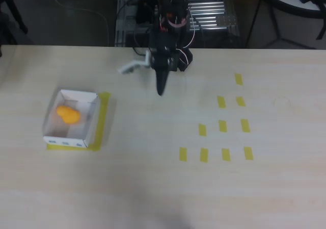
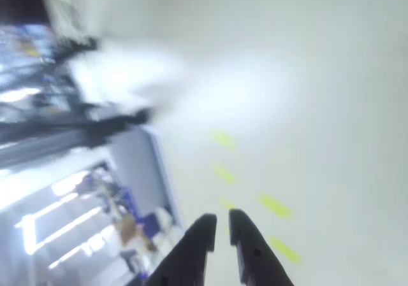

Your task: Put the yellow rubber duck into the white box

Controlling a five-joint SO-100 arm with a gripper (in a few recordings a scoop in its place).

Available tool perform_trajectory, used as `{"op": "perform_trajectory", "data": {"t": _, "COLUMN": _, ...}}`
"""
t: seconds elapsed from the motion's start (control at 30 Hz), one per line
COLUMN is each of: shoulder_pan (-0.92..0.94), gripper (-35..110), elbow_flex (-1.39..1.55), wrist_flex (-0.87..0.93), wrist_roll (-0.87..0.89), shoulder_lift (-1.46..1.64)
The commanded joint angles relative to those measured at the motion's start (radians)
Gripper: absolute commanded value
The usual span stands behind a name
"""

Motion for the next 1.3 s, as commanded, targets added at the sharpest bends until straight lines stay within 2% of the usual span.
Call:
{"op": "perform_trajectory", "data": {"t": 0.0, "shoulder_pan": -0.104, "gripper": 0, "elbow_flex": 0.186, "wrist_flex": 0.051, "wrist_roll": 0.120, "shoulder_lift": 0.149}}
{"op": "perform_trajectory", "data": {"t": 1.27, "shoulder_pan": -0.078, "gripper": 0, "elbow_flex": 0.230, "wrist_flex": 0.028, "wrist_roll": 0.133, "shoulder_lift": 0.149}}
